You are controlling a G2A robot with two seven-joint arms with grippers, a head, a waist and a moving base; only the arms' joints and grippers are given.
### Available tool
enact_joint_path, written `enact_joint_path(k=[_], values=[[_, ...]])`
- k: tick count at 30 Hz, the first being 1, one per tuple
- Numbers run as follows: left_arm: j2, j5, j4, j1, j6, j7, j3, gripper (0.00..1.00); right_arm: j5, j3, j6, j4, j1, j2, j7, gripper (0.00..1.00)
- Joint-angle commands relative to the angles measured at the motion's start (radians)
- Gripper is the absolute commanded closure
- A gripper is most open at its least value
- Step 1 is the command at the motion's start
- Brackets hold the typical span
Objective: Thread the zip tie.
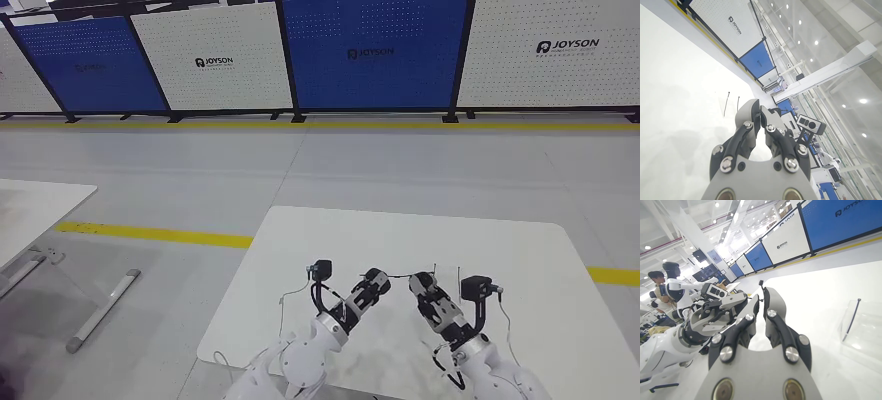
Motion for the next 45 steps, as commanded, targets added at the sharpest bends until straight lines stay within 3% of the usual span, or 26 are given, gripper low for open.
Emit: enact_joint_path(k=[1, 21, 22, 23, 24, 25, 34, 45], values=[[0.000, 0.002, -0.001, 0.000, -0.001, -0.001, 0.001, 1.00, 0.000, 0.001, 0.000, 0.000, -0.001, 0.001, -0.005, 1.00], [0.000, 0.019, -0.010, 0.011, -0.014, -0.005, 0.005, 1.00, -0.010, -0.011, 0.001, 0.008, 0.008, 0.001, 0.013, 1.00], [0.000, 0.019, -0.010, 0.012, -0.013, -0.002, 0.004, 1.00, -0.008, -0.011, 0.002, 0.008, 0.009, 0.001, 0.015, 0.82], [-0.001, 0.019, -0.010, 0.013, -0.010, 0.000, 0.004, 1.00, -0.007, -0.010, 0.001, 0.008, 0.008, 0.001, 0.015, 0.71], [-0.001, 0.018, -0.010, 0.013, -0.008, 0.001, 0.003, 1.00, -0.006, -0.010, 0.000, 0.009, 0.007, 0.001, 0.015, 0.62], [-0.001, 0.017, -0.010, 0.013, -0.004, 0.003, 0.003, 1.00, -0.006, -0.009, 0.000, 0.008, 0.005, 0.002, 0.015, 0.61], [-0.004, 0.014, -0.011, 0.010, 0.008, 0.017, 0.004, 1.00, -0.013, 0.002, 0.001, -0.004, -0.016, 0.007, 0.006, 0.63], [-0.005, -0.017, -0.023, 0.020, 0.003, 0.041, -0.013, 1.00, 0.000, -0.021, 0.013, 0.043, 0.003, 0.003, 0.035, 0.65]])
